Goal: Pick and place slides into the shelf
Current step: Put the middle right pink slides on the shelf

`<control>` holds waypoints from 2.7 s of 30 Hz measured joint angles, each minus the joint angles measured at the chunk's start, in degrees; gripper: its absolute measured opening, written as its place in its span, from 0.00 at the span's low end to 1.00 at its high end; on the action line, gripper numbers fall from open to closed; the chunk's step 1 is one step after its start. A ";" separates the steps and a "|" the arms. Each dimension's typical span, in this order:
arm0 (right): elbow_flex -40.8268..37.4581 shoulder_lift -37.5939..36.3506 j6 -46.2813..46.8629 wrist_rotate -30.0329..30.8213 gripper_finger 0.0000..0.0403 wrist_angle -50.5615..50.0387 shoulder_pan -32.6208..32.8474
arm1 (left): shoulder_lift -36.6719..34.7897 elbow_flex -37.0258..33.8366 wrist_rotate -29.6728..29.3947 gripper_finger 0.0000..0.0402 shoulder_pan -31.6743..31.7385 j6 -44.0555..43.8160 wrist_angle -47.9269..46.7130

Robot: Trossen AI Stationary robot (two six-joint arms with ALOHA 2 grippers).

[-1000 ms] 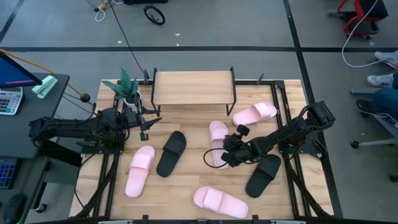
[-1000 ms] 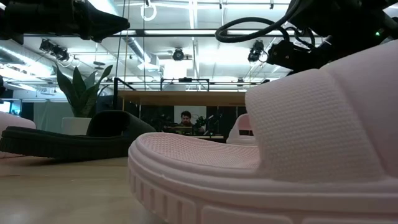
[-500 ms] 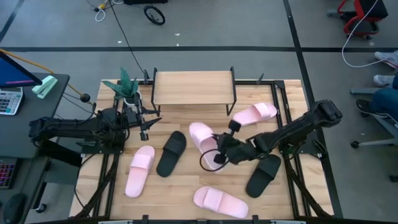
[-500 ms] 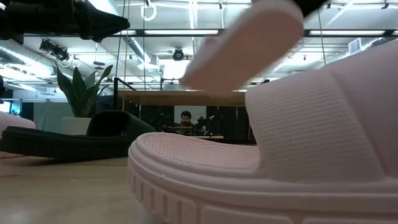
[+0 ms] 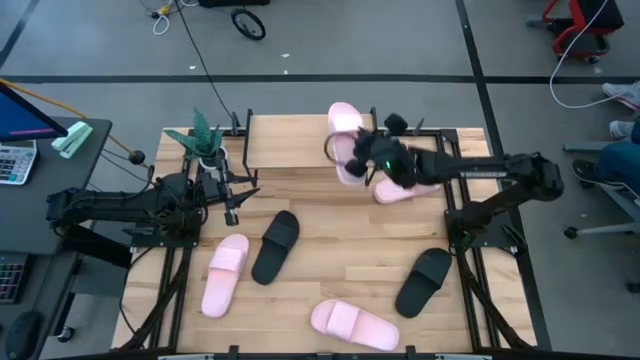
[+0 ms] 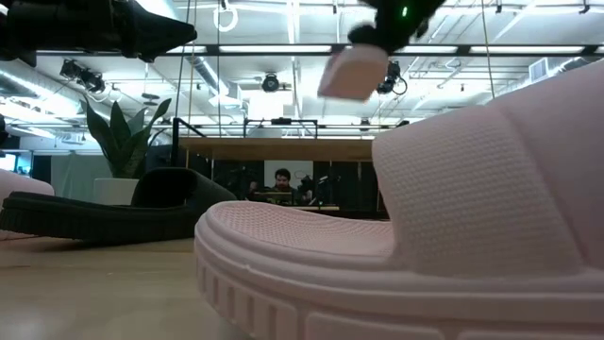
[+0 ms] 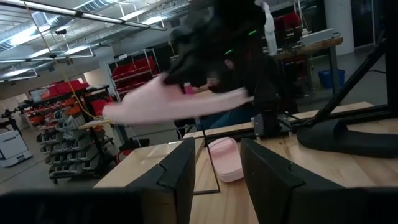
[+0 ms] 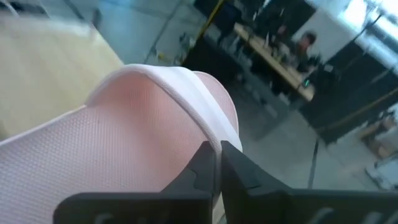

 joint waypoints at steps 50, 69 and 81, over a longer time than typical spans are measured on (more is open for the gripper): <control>-0.25 5.19 7.29 -4.45 0.35 -7.45 -13.16 | 0.00 0.00 0.00 0.33 0.00 -4.62 -1.20; -0.17 1.56 16.27 -9.29 0.35 -11.19 -3.11 | 0.00 0.00 0.00 0.33 -0.07 -10.38 -1.23; -2.51 1.89 29.45 -11.47 0.33 -17.20 1.18 | 0.02 0.00 0.00 0.30 -0.11 -10.60 -1.22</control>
